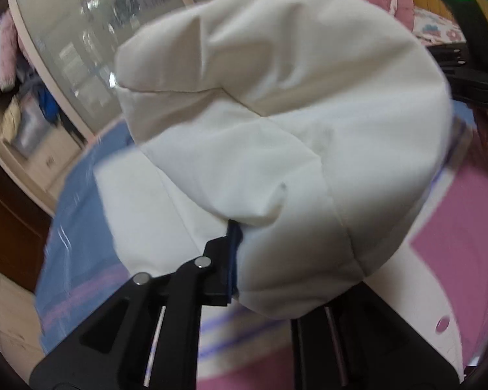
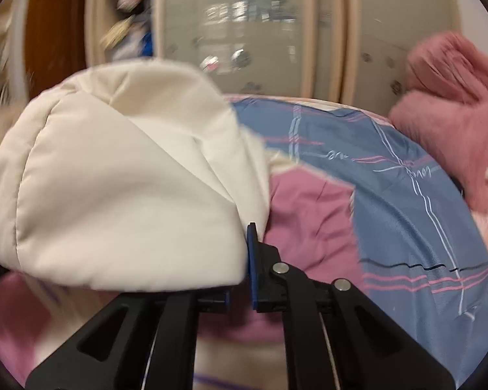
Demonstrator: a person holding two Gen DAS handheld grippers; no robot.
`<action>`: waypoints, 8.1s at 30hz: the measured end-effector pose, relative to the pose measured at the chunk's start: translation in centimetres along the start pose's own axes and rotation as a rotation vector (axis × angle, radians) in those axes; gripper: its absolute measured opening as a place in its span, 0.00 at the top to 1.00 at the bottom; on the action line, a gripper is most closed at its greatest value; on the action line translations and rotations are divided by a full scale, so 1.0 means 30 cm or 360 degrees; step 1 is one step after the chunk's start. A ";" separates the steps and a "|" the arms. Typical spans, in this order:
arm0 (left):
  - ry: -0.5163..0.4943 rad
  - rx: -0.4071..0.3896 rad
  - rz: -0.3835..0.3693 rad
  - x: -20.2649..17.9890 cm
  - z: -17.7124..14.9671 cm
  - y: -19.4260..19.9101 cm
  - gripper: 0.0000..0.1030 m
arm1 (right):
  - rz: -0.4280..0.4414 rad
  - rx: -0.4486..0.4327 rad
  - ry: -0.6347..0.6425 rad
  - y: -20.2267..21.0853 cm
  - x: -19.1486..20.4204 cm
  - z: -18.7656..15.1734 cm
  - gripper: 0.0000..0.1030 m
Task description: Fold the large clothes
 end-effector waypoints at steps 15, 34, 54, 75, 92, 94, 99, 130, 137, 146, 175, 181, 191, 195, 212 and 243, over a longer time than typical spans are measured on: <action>0.0044 -0.0199 -0.0085 -0.116 -0.065 0.037 0.05 | 0.0029 -0.0495 -0.0375 0.391 0.137 0.377 0.01; 0.0877 -0.0663 0.0008 0.276 -0.029 0.347 0.02 | -0.0220 0.0066 -0.0223 -0.509 0.275 0.098 0.01; 0.0906 -0.0712 0.0110 0.276 -0.048 0.489 0.02 | 0.0059 -0.0570 -0.0527 0.140 0.190 0.211 0.01; 0.0808 -0.0622 0.0218 -0.142 -0.456 0.894 0.02 | -0.0185 -0.0918 0.0021 1.227 0.216 -0.369 0.01; 0.0740 -0.0566 0.0251 -0.286 -0.554 0.962 0.02 | -0.0100 -0.0974 0.0002 1.308 0.244 -0.397 0.01; 0.0723 -0.0576 0.0251 -0.292 -0.548 0.967 0.02 | -0.0100 -0.0971 0.0025 1.311 0.253 -0.399 0.01; 0.0712 -0.0577 0.0251 -0.296 -0.546 0.969 0.02 | -0.0113 -0.0963 0.0043 1.313 0.254 -0.403 0.01; 0.0880 -0.0354 -0.0020 0.085 -0.624 0.893 0.02 | 0.0580 0.0009 -0.0826 0.841 -0.159 -0.541 0.01; 0.0951 -0.0189 -0.0189 0.294 -0.758 0.716 0.02 | 0.0722 0.0218 -0.1024 0.660 -0.253 -0.688 0.09; 0.0930 -0.0029 -0.0225 0.282 -0.836 0.606 0.02 | 0.0969 0.0279 -0.1084 0.622 -0.230 -0.730 0.11; 0.0853 -0.0033 -0.0242 0.210 -0.785 0.614 0.02 | 0.1308 0.0626 -0.1159 0.617 -0.025 -0.832 0.06; 0.0887 -0.0053 -0.0229 0.230 -0.809 0.646 0.02 | 0.1379 0.0649 -0.1189 0.644 0.011 -0.790 0.18; 0.0825 -0.0020 -0.0174 0.218 -0.822 0.645 0.02 | 0.1286 0.0473 -0.1124 0.711 -0.008 -0.689 0.93; 0.0762 0.0031 -0.0167 0.191 -0.830 0.628 0.02 | 0.1299 0.0334 -0.1122 0.726 0.005 -0.632 0.94; 0.1237 0.0181 -0.0547 0.195 -0.887 0.577 0.02 | 0.1307 0.0049 -0.1207 0.747 -0.050 -0.531 0.94; 0.1448 -0.0114 -0.1060 0.108 -0.749 0.716 0.92 | 0.1288 -0.0014 -0.1177 0.750 -0.051 -0.507 0.94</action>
Point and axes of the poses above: each gripper's, at about its wrist camera, not at the fingertips, and y roughly against the way its jaws point, x to its left, z to its top, the point moved 7 cm from there along -y, roughly the way its jaws point, and after that the axes turned 10 degrees about -x, right-handed, at the moved point
